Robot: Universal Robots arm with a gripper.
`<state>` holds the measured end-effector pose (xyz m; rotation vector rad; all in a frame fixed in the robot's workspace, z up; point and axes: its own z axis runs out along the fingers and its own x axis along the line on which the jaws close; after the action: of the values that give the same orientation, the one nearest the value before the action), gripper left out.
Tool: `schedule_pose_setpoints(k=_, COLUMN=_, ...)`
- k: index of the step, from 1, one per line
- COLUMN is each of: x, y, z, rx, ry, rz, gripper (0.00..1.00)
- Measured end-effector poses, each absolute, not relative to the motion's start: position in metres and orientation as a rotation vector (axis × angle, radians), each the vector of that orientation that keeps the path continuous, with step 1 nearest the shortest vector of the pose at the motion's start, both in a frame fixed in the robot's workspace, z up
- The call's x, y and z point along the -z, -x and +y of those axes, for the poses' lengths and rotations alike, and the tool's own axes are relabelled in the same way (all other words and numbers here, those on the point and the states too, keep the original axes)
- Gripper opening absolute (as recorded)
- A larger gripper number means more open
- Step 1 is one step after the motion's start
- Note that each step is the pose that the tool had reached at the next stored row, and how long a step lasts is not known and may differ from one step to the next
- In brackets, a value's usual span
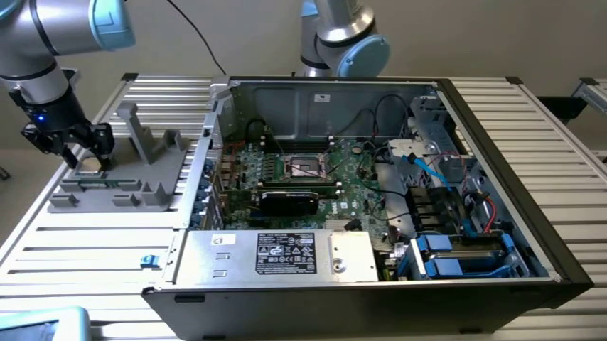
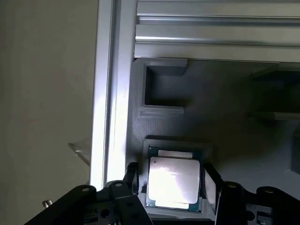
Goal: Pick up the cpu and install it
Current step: 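Pick up the cpu and move it towards the insertion slot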
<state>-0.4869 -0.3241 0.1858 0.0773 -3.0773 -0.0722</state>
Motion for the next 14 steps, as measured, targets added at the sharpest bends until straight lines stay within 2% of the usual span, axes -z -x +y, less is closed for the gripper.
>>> schedule_pose_setpoints(k=7, x=-0.1858, y=0.4869, z=-0.3241, rx=0.065, ry=-0.070, rz=-3.078, gripper=0.65)
schedule_pose_setpoints(k=12, x=-0.1858, y=0.4867, z=-0.3242, rx=0.017, ry=-0.059, rz=-3.081, gripper=0.65)
schedule_pose_setpoints(k=14, x=-0.1858, y=0.4867, z=-0.3242, rx=0.015, ry=-0.059, rz=-3.093, gripper=0.65)
